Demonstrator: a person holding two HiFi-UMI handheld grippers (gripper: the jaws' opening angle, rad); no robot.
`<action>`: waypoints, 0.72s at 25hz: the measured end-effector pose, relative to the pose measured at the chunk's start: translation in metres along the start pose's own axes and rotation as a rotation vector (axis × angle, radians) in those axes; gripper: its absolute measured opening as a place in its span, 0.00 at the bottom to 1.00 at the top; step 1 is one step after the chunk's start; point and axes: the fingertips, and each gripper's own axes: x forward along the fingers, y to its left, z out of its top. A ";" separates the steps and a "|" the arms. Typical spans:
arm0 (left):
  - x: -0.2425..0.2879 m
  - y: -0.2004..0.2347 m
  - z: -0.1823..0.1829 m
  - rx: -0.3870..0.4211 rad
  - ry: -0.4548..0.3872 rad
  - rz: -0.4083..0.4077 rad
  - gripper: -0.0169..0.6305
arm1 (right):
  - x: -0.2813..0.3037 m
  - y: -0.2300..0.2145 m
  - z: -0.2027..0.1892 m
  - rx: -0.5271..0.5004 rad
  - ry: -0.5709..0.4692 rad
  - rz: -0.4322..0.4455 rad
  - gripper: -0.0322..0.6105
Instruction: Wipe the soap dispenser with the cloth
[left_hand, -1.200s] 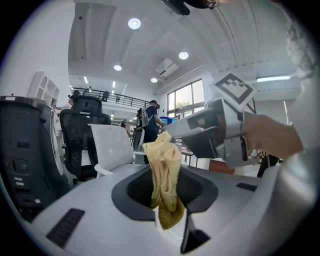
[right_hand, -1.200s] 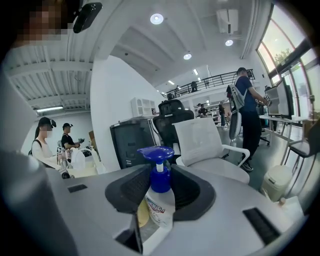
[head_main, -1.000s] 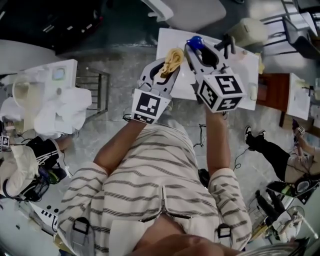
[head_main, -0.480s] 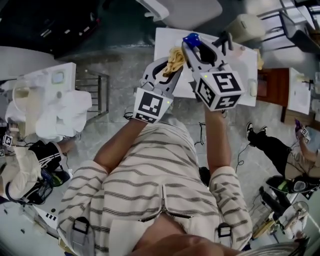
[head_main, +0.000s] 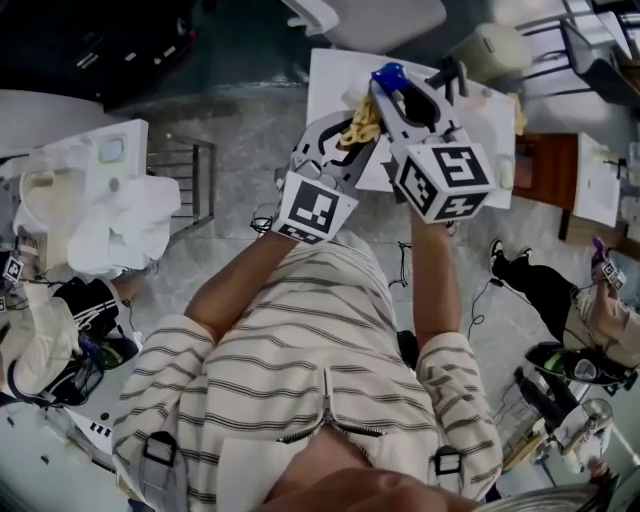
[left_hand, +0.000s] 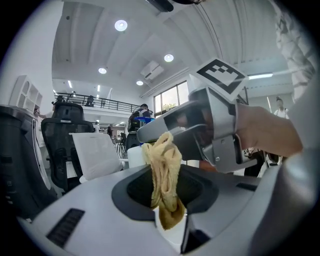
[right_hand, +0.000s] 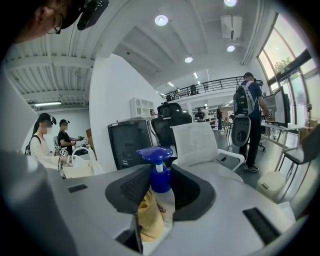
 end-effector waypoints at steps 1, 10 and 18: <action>0.002 -0.002 0.000 0.004 0.000 -0.007 0.18 | 0.000 -0.001 0.000 0.002 0.000 0.001 0.25; 0.014 -0.025 -0.003 0.030 0.016 -0.069 0.18 | -0.012 -0.001 0.004 0.012 -0.006 0.019 0.25; 0.021 -0.032 -0.028 0.023 0.066 -0.075 0.18 | -0.023 -0.008 0.013 0.026 -0.033 0.021 0.25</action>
